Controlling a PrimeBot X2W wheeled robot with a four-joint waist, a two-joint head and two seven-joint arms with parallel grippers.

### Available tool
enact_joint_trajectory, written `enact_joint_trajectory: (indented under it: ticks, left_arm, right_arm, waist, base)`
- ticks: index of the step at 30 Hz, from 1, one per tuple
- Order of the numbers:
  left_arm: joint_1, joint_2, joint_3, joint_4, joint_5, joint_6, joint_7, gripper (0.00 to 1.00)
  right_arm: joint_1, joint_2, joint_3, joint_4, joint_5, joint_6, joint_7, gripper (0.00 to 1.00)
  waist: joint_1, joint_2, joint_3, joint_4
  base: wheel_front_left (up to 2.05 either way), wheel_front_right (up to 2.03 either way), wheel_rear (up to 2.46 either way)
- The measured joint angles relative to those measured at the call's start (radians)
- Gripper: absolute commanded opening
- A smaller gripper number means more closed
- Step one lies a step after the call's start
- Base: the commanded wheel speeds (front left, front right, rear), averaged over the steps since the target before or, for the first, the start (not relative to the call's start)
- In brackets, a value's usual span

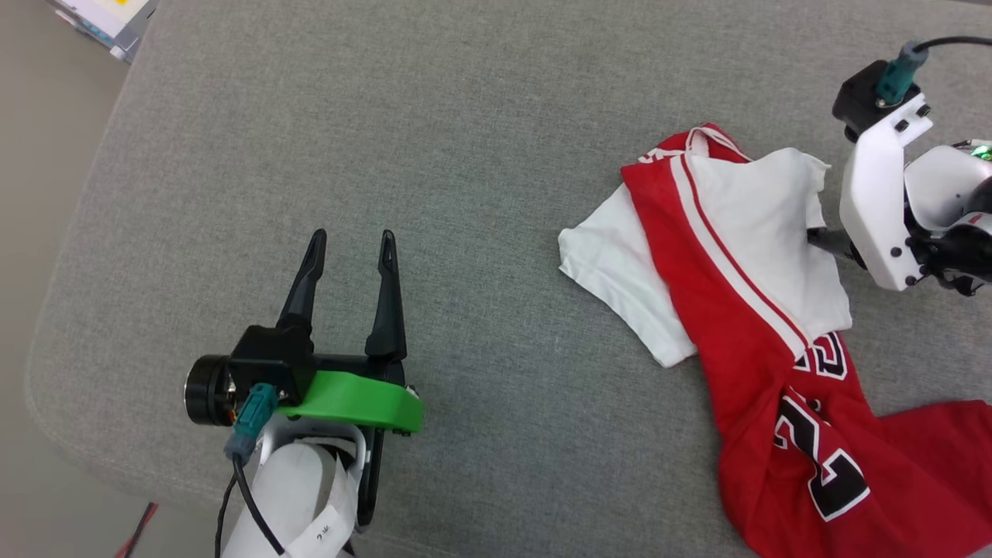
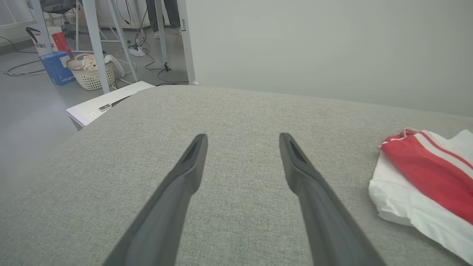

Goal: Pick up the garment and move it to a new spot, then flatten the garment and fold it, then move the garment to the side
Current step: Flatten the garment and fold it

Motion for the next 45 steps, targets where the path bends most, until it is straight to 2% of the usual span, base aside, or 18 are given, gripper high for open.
enact_joint_trajectory:
  ticks: [6,10,11,12,17,20,25,30,35,39,45]
  left_arm:
    - [-0.012,0.0,-0.01,0.003,-0.017,0.009,0.0,1.0]
    - [-0.014,0.0,-0.006,0.007,-0.017,0.013,0.0,1.0]
    - [-0.014,0.0,-0.006,0.009,-0.017,0.013,0.0,1.0]
    - [-0.014,0.0,-0.005,0.012,-0.017,0.013,0.0,1.0]
    - [-0.013,0.0,0.0,0.026,-0.011,0.012,0.0,1.0]
    - [-0.008,0.0,0.007,0.032,-0.004,0.012,0.0,1.0]
    - [0.031,0.0,0.031,0.035,0.018,0.008,0.0,1.0]
    - [0.06,0.0,0.042,0.032,0.021,0.007,0.0,1.0]
    - [0.068,0.0,0.056,0.03,0.027,0.002,0.0,1.0]
    - [0.07,0.0,0.063,0.028,0.035,-0.002,0.0,1.0]
    - [0.068,0.0,0.062,0.029,0.036,-0.011,0.0,1.0]
  right_arm:
    - [0.002,-0.013,0.071,0.044,0.003,-0.001,-0.001,1.0]
    - [-0.001,-0.02,0.096,0.042,0.003,-0.001,-0.042,1.0]
    - [-0.002,-0.02,0.103,0.042,0.003,-0.001,-0.059,0.13]
    - [-0.004,-0.02,0.114,0.042,0.003,-0.001,-0.078,0.0]
    - [-0.007,-0.003,0.145,0.039,0.032,-0.001,-0.205,0.0]
    - [0.002,-0.016,0.153,0.021,0.063,-0.001,-0.297,0.0]
    - [0.008,-0.087,0.156,-0.044,0.073,0.0,-0.414,0.0]
    - [0.046,-0.183,0.109,-0.11,0.114,0.0,-0.501,0.0]
    - [0.131,-0.277,0.052,-0.114,0.15,0.0,-0.546,0.0]
    - [0.219,-0.333,0.018,-0.072,0.178,0.0,-0.555,0.0]
    - [0.357,-0.352,-0.024,0.064,0.246,0.0,-0.563,0.0]
  waist:
    - [-0.0001,0.0,0.036,0.028]
    - [-0.0001,0.0,0.041,0.029]
    - [-0.0001,0.0,0.04,0.026]
    - [-0.0001,0.0,0.038,0.022]
    - [0.0,0.0,0.009,0.008]
    - [0.0,0.0,-0.02,-0.002]
    - [0.0,0.0,-0.074,-0.021]
    - [0.0,0.0,-0.116,-0.051]
    - [0.0,0.0,-0.134,-0.085]
    - [0.0,0.0,-0.138,-0.109]
    - [0.0,0.0,-0.125,-0.12]
  base:
    - [0.0,0.0,0.0]
    - [0.0,0.0,0.0]
    - [0.0,0.0,0.0]
    - [0.0,0.0,0.0]
    - [0.0,0.0,0.0]
    - [0.0,0.0,0.0]
    - [0.0,0.0,0.0]
    - [0.0,0.0,0.0]
    - [0.0,0.0,0.0]
    - [0.0,0.0,0.0]
    - [0.0,0.0,0.0]
